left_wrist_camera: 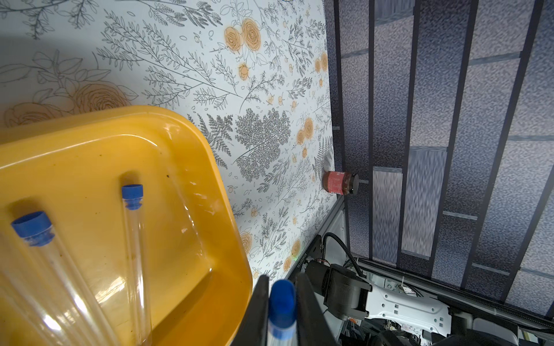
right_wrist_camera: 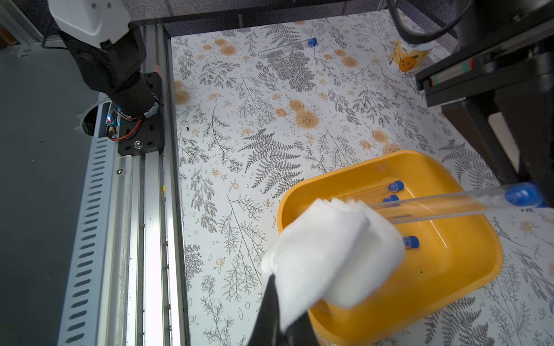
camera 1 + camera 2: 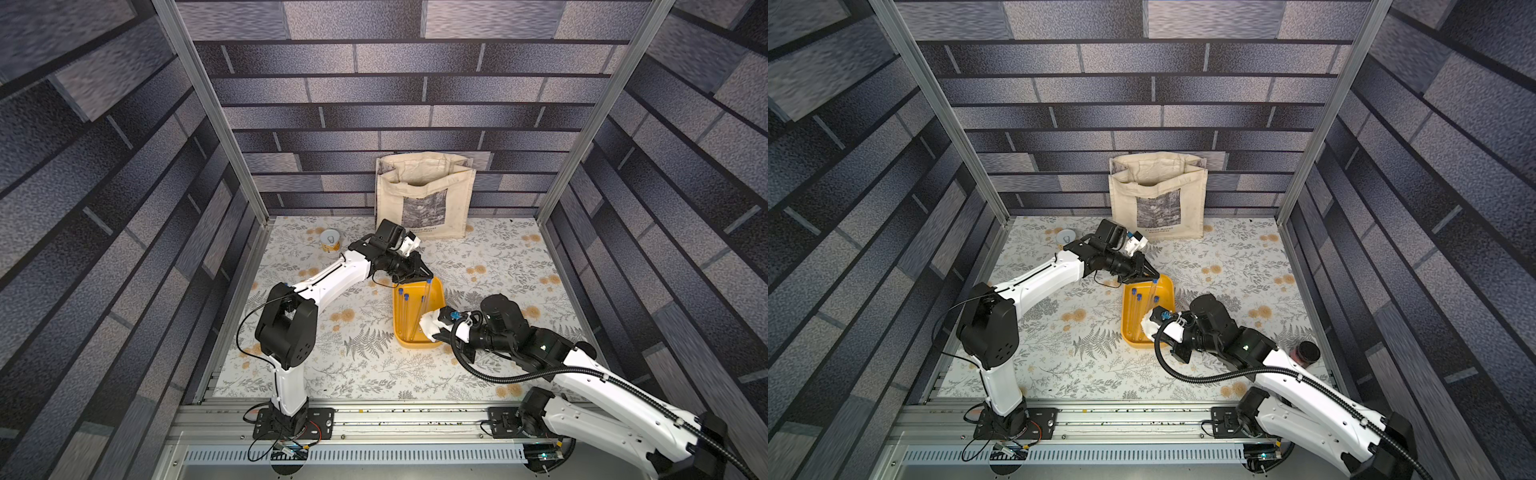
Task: Wipe the exteriors of test tubes
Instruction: Wipe the dirt from the test tube.
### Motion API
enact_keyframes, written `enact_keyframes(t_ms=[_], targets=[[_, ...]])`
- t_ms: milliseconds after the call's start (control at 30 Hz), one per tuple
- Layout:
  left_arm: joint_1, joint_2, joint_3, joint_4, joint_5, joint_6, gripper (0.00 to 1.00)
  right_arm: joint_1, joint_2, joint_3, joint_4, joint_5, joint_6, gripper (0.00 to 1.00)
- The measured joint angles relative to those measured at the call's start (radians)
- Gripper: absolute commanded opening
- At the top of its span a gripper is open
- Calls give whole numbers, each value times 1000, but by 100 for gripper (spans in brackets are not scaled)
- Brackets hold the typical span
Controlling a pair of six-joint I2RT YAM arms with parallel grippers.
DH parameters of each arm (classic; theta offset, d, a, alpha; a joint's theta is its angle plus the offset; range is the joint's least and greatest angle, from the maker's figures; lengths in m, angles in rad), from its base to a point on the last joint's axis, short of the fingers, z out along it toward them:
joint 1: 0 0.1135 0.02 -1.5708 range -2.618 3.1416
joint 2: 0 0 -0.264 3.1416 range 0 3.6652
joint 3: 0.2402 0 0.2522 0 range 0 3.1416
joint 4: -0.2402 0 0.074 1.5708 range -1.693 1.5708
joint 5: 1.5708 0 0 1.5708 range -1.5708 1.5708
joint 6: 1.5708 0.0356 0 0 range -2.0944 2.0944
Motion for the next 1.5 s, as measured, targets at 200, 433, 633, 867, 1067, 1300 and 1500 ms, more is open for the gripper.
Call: enact_keyframes(t_ms=[200,433,633,867,1067,1300,1500], targets=[[5,0,0,-30,-2,30,11,0,10,0,-16,-25,2,0],[4,0,0,-42,-1,40,11,0,163,32,-29,34,-2,0],[4,0,0,-40,3,40,11,0,253,78,-22,133,-2,0],[4,0,-2,-36,19,40,11,-48,331,141,-9,203,-1,0],[4,0,-14,-19,23,40,11,-112,392,213,-7,233,-2,0],[3,0,-20,3,31,36,11,-172,472,284,-8,243,-2,0],[2,0,-28,7,41,37,11,-185,481,288,-8,254,-1,0]])
